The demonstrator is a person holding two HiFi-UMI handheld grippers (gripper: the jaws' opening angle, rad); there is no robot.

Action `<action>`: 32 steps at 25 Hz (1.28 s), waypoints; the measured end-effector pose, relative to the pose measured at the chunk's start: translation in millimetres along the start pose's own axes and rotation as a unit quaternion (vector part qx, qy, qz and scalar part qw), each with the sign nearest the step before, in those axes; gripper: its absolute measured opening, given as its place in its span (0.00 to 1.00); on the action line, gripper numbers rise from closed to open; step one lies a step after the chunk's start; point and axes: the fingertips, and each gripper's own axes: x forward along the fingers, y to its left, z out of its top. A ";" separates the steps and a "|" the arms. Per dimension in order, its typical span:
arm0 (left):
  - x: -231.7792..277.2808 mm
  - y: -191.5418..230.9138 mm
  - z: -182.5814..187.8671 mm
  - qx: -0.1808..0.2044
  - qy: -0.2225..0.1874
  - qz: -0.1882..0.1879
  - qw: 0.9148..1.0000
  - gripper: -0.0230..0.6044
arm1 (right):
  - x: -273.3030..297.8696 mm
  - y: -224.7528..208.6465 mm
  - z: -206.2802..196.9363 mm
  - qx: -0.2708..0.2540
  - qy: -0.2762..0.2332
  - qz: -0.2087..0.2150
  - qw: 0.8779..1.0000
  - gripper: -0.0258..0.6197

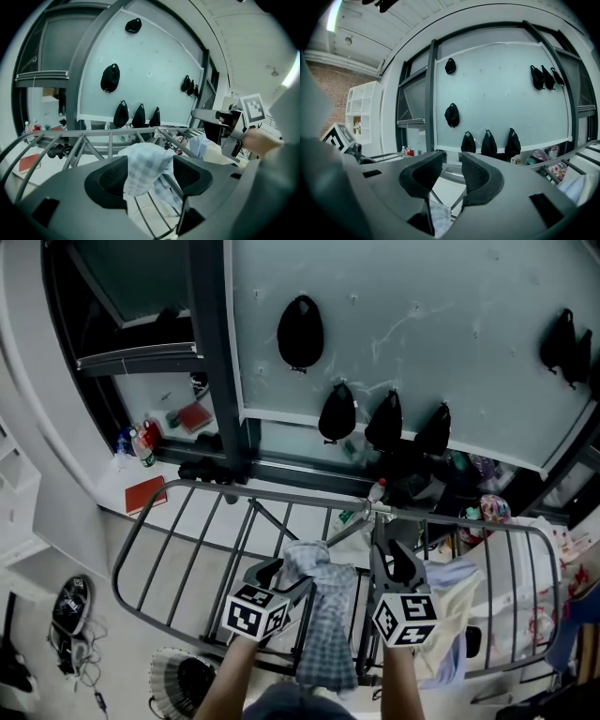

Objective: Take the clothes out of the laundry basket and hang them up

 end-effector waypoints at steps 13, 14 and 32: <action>-60.3 -35.9 41.1 -0.005 -0.101 0.046 0.994 0.51 | -63.4 7.3 22.4 -0.001 -0.038 0.032 0.999 0.22; -64.5 -39.8 47.4 -0.003 -0.114 0.048 0.992 0.51 | -69.1 6.3 24.0 -0.003 -0.045 0.034 0.998 0.22; -94.7 -100.2 76.7 0.084 -0.238 0.069 0.965 0.07 | -147.2 2.7 12.2 -0.045 -0.102 0.036 0.993 0.04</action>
